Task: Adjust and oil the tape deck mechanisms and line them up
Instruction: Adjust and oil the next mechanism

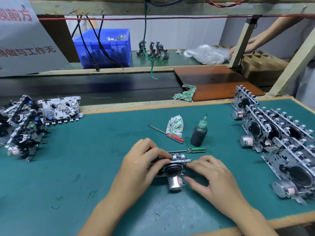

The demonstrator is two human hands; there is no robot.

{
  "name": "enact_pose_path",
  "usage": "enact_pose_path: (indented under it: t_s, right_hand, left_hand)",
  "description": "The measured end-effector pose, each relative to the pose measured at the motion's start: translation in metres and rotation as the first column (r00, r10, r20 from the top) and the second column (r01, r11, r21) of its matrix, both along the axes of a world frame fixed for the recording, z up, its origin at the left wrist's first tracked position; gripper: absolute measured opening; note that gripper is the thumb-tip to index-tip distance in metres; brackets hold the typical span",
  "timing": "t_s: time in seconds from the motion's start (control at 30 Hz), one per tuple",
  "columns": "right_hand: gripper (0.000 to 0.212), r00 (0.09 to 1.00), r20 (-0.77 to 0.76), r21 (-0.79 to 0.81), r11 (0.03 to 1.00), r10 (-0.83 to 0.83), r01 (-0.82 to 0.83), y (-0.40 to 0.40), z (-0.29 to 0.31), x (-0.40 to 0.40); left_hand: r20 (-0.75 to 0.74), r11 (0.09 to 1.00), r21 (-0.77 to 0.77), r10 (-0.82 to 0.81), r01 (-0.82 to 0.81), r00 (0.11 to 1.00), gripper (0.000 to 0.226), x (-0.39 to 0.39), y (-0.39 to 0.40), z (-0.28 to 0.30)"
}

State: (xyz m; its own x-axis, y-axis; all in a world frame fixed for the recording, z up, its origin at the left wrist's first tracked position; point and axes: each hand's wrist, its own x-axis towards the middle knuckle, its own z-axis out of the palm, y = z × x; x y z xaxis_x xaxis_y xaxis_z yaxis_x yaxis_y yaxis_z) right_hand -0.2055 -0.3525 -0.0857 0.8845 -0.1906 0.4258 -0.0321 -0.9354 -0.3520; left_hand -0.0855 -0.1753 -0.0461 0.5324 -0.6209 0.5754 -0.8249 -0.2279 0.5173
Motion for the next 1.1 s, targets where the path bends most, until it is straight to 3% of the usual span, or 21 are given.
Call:
enact_pose_path:
  t_s: [0.13,0.2,0.3,0.43,0.73,0.9,1.1]
  right_hand:
    - [0.052,0.996,-0.061,0.362,0.931,0.072,-0.045,0.001,0.013,0.006]
    - [0.053,0.982,-0.079,0.431,0.894,0.174,-0.124,0.001,0.023,0.016]
    - [0.040,0.958,-0.083,0.459,0.864,0.275,-0.208,0.001,0.036,0.033]
    - [0.037,0.943,-0.125,0.479,0.851,0.309,-0.216,-0.004,0.041,0.041]
    - [0.032,0.950,-0.181,0.407,0.899,0.254,-0.163,0.000,0.049,0.044]
    - [0.038,0.923,-0.296,0.137,0.967,0.248,-0.215,0.004,0.062,0.044]
    - [0.040,0.918,-0.282,-0.290,0.887,0.279,-0.359,0.015,0.087,0.053]
  left_hand:
    - [-0.061,1.000,0.004,-0.013,0.014,0.998,0.009,-0.001,0.001,0.003]
    - [-0.132,0.999,0.003,-0.041,0.042,0.990,0.008,0.001,0.002,0.006]
    - [-0.180,0.997,0.014,-0.078,0.082,0.981,0.010,0.003,0.002,0.009]
    - [-0.120,0.996,0.052,-0.070,0.077,0.990,0.011,0.004,0.002,0.009]
    - [-0.089,0.997,0.047,-0.054,0.058,0.995,0.013,0.003,0.001,0.006]
    - [-0.098,0.996,0.040,-0.076,0.080,0.992,0.013,0.004,0.002,0.009]
    - [0.002,0.993,0.117,-0.018,0.018,1.000,0.024,0.013,0.025,0.013]
